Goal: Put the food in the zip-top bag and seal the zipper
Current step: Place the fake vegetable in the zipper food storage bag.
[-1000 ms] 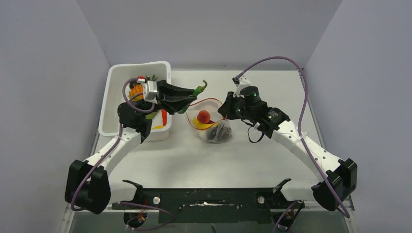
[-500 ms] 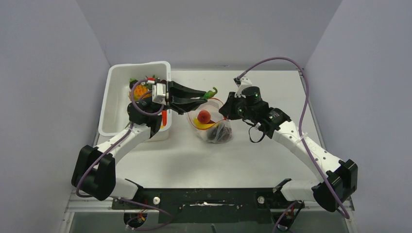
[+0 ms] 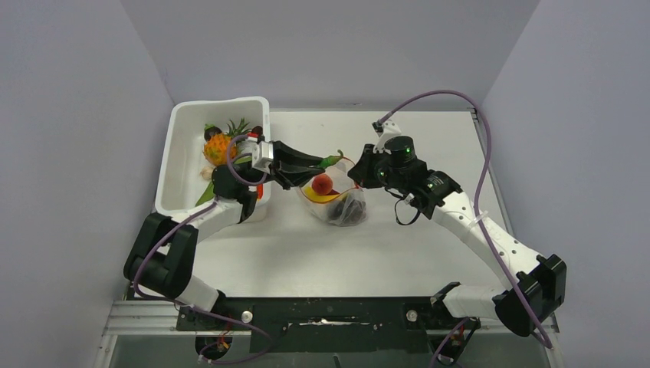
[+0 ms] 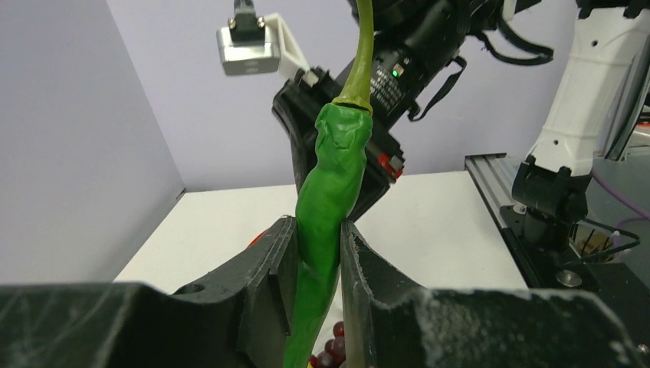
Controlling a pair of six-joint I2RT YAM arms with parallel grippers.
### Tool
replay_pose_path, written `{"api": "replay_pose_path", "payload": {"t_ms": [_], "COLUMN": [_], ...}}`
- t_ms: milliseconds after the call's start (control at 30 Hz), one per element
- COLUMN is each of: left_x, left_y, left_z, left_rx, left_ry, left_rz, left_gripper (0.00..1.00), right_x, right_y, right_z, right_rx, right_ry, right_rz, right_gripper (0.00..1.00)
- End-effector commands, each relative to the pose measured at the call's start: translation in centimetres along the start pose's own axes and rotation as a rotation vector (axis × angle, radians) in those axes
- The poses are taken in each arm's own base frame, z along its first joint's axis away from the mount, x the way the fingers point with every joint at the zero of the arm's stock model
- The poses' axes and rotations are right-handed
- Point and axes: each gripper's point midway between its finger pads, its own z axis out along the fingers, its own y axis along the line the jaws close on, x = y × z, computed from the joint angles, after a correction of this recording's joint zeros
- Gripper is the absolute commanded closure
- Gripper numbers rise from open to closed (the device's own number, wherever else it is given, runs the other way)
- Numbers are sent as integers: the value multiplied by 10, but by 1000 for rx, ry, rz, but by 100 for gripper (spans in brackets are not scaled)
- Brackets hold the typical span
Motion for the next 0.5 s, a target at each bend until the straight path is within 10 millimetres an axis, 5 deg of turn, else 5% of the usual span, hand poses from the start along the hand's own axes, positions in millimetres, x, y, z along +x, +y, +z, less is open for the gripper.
{"api": "replay_pose_path", "payload": {"t_ms": [0, 467], "left_x": [-3, 37], "left_y": [-3, -6], "left_z": [-9, -28], "left_rx": [41, 78], "left_ry": [-13, 89], "left_rz": [117, 107], "left_gripper": [87, 75], "right_x": [-26, -31], "right_y": [11, 13], "right_z": [-15, -15], "right_rx": [-44, -51], "right_ry": [-97, -102], "right_rz": [-13, -14], "right_gripper": [100, 100]}}
